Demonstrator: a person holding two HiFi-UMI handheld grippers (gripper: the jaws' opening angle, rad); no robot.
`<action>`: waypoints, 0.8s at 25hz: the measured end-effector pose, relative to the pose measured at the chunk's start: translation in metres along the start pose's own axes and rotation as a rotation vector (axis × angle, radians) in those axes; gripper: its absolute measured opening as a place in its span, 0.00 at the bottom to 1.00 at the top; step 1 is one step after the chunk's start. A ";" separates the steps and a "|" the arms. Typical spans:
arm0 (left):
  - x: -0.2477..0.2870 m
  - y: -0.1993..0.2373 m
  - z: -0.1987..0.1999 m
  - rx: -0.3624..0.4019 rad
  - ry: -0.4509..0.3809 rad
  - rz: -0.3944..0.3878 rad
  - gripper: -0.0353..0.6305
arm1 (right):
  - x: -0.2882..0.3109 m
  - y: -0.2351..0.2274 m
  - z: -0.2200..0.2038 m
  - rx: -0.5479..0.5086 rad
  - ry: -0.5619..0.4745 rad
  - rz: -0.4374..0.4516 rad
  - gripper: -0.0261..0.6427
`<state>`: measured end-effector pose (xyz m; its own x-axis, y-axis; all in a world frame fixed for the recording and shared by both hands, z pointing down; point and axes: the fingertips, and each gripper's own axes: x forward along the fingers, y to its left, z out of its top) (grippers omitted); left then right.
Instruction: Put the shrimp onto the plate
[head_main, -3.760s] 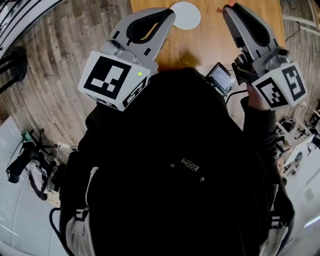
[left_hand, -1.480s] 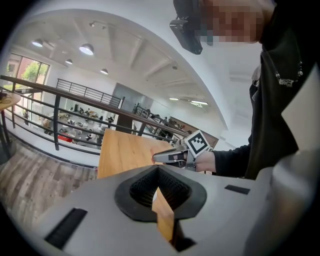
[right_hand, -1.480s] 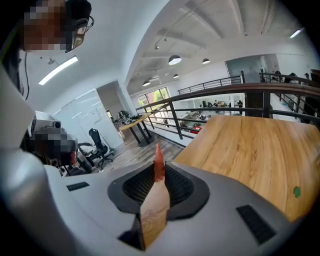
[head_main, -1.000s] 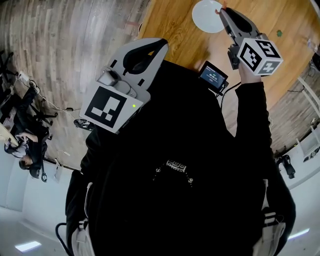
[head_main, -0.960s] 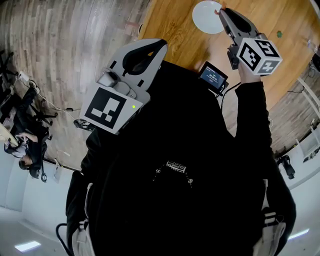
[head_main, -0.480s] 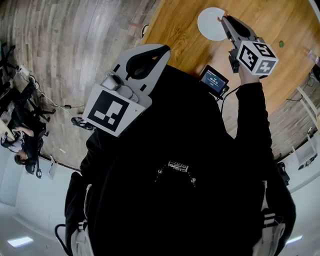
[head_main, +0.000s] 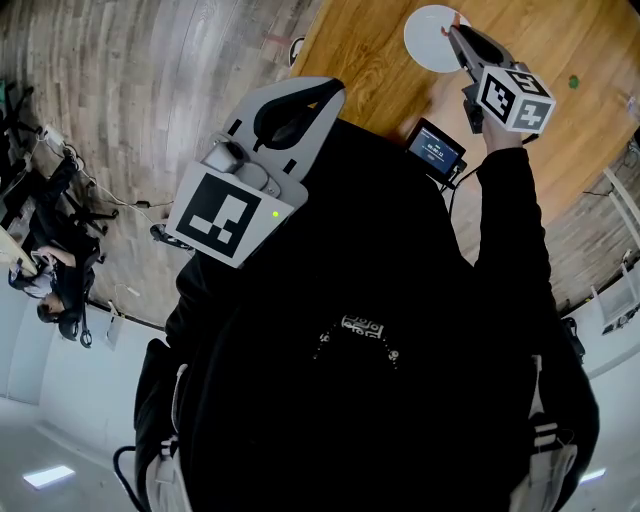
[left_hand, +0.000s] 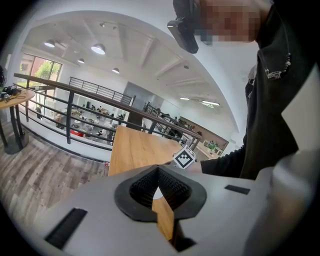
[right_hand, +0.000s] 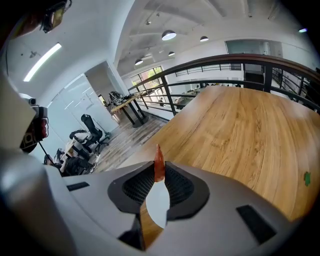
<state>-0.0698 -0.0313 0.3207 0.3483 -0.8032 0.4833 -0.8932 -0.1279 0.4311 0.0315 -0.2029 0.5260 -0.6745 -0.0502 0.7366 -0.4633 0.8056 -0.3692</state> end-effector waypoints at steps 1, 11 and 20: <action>0.000 0.000 -0.001 -0.002 0.003 0.000 0.05 | 0.002 -0.002 -0.005 0.005 0.010 -0.003 0.15; -0.003 0.002 -0.001 -0.013 0.013 0.008 0.05 | 0.024 -0.029 -0.050 0.031 0.105 -0.053 0.15; -0.002 0.004 -0.008 -0.020 0.004 0.021 0.05 | 0.044 -0.048 -0.080 0.031 0.183 -0.094 0.15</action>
<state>-0.0720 -0.0254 0.3270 0.3309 -0.8030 0.4957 -0.8945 -0.0996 0.4358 0.0699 -0.1963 0.6210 -0.5133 -0.0141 0.8581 -0.5384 0.7840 -0.3091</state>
